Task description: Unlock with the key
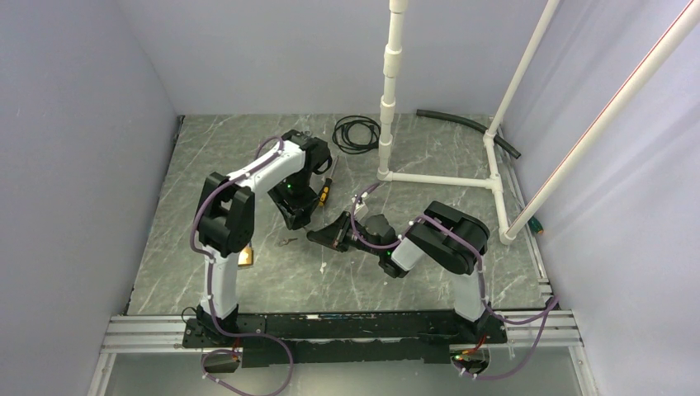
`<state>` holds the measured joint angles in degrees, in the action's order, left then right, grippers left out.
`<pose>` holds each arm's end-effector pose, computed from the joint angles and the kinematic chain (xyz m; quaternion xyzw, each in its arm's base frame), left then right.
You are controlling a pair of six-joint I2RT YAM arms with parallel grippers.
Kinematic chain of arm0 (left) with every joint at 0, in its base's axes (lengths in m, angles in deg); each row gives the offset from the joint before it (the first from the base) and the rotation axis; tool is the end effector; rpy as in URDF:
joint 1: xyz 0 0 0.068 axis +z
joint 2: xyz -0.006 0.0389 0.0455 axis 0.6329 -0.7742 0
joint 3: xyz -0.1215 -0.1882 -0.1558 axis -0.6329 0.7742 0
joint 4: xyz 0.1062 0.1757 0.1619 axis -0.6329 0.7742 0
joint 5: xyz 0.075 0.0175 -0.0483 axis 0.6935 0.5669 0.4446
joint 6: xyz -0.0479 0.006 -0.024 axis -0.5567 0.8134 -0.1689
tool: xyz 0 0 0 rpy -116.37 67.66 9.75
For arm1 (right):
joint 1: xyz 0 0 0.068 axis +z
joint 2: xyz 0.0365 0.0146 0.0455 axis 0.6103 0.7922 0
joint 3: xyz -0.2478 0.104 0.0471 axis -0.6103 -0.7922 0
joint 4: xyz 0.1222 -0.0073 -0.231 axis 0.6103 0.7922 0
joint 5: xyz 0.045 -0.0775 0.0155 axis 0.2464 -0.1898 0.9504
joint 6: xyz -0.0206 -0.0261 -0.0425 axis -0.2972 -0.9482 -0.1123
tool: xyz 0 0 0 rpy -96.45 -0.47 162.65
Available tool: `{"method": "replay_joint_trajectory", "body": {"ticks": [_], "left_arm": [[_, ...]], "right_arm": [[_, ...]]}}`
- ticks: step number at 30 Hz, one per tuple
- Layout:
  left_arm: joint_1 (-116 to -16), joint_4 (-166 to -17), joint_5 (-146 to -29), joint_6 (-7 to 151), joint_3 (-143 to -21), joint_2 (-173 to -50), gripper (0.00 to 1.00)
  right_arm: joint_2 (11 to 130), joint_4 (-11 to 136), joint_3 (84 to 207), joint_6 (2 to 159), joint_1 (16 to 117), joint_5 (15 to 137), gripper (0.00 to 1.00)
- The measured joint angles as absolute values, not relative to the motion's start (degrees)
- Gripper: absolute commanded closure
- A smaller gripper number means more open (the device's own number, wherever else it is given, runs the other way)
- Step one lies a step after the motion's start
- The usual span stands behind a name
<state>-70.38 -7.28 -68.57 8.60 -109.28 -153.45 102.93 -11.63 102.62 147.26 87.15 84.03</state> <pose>0.3225 -0.1870 0.2223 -0.3611 0.9235 0.1279 0.0183 0.2083 0.2583 0.1118 0.0696 0.7432 0.6261 0.2255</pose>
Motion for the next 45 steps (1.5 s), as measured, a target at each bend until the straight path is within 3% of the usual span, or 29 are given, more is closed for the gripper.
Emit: {"method": "replay_joint_trajectory", "body": {"ticks": [28, 45], "left_arm": [[-71.0, -19.8, -65.2, 8.8, -94.9, -137.4, 1.0], [-76.2, -30.3, -55.6, 8.7, -87.4, -121.5, 1.0]], "right_arm": [[97.8, -1.5, 106.3, 142.0, 87.8, 86.0, 1.0], [88.7, 11.6, 111.3, 137.7, 85.4, 90.2, 1.0]]}}
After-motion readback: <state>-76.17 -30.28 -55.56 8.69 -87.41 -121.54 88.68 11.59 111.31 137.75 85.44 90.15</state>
